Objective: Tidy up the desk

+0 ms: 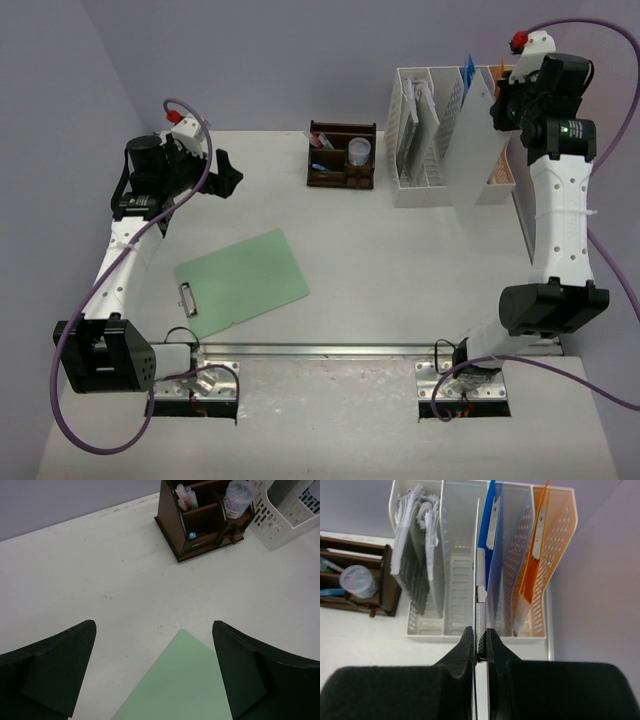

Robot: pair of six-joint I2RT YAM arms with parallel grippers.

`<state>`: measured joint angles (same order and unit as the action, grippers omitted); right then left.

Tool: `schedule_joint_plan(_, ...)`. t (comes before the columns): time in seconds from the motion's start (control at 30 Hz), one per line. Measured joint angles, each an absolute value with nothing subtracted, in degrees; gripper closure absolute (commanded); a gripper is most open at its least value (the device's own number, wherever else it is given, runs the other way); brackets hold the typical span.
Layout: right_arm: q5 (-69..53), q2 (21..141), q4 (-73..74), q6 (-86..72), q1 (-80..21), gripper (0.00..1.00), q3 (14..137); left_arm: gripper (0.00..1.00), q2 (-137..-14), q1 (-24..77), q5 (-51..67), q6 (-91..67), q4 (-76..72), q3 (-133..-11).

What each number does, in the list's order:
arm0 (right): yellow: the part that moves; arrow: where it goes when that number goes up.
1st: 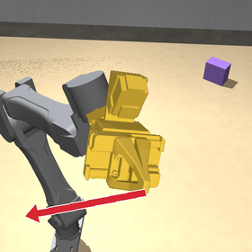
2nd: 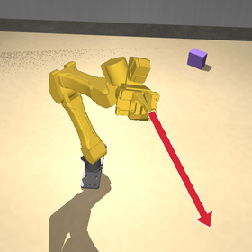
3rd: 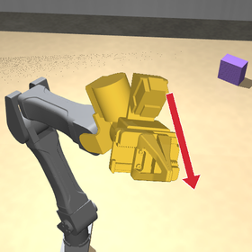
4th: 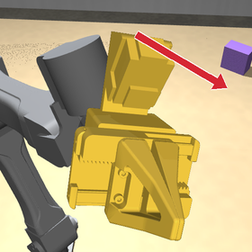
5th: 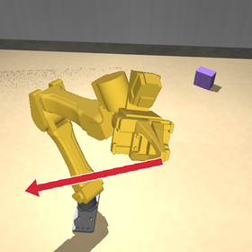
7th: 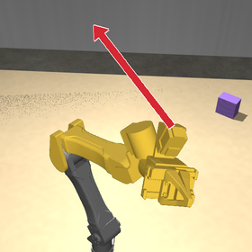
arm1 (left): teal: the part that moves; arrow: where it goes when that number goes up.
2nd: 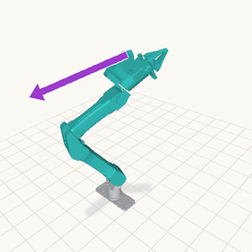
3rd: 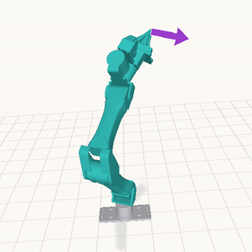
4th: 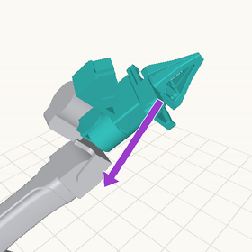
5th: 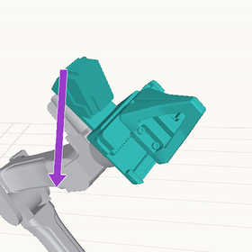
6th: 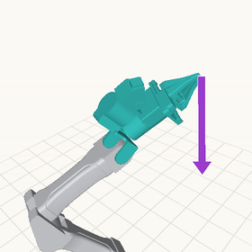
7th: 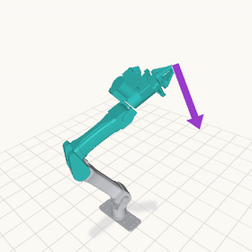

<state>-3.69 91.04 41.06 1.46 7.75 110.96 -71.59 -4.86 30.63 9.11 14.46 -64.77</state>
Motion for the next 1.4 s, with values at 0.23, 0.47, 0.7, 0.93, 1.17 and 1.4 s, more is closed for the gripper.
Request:
schedule_joint_plan(0.23,-0.13,91.72,34.11,9.13,8.95,1.0,110.19,0.0,-71.63,-4.86,30.55,9.39,14.41,-64.77)
schedule_joint_plan(0.47,0.3,91.68,31.09,12.83,12.99,1.0,110.3,0.0,-72.0,-4.86,30.57,9.72,14.31,-64.44)
schedule_joint_plan(0.7,0.86,91.91,29.45,16.66,13.82,1.0,112.02,0.0,-72.31,-4.86,30.45,10.32,14.35,-64.36)
schedule_joint_plan(0.93,-3.66,92.11,31.18,14.3,17.48,1.0,115.6,0.0,-72.34,-4.86,30.44,10.52,14.35,-63.94)
schedule_joint_plan(1.17,-12.69,91.44,37.2,9.58,17.32,1.0,122.15,0.0,-72.43,-4.86,30.48,10.46,14.33,-63.94)
schedule_joint_plan(1.4,-17.75,89.04,40.01,5.31,16.59,1.0,121.64,0.0,-72.86,-4.86,30.5,10.41,14.35,-63.94)
